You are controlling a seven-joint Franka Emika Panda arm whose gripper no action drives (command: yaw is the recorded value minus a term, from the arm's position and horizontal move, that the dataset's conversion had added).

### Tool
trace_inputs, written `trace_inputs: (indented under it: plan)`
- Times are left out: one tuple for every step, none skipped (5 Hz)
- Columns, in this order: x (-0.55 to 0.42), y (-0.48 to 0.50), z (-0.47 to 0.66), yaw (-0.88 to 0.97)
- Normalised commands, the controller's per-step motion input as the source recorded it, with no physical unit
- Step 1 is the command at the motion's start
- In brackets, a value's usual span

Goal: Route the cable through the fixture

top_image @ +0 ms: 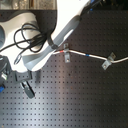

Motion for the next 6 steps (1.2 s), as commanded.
trace_inputs:
  plan:
    - [0.624, 0.103, -0.47, 0.00]
    - [0.599, 0.059, -0.36, 0.00]
    - [0.446, 0.078, -0.36, 0.17]
    - [0.316, 0.062, -0.38, 0.39]
    - [-0.006, 0.051, -0.04, 0.90]
    - [-0.004, 0.077, 0.29, 0.91]
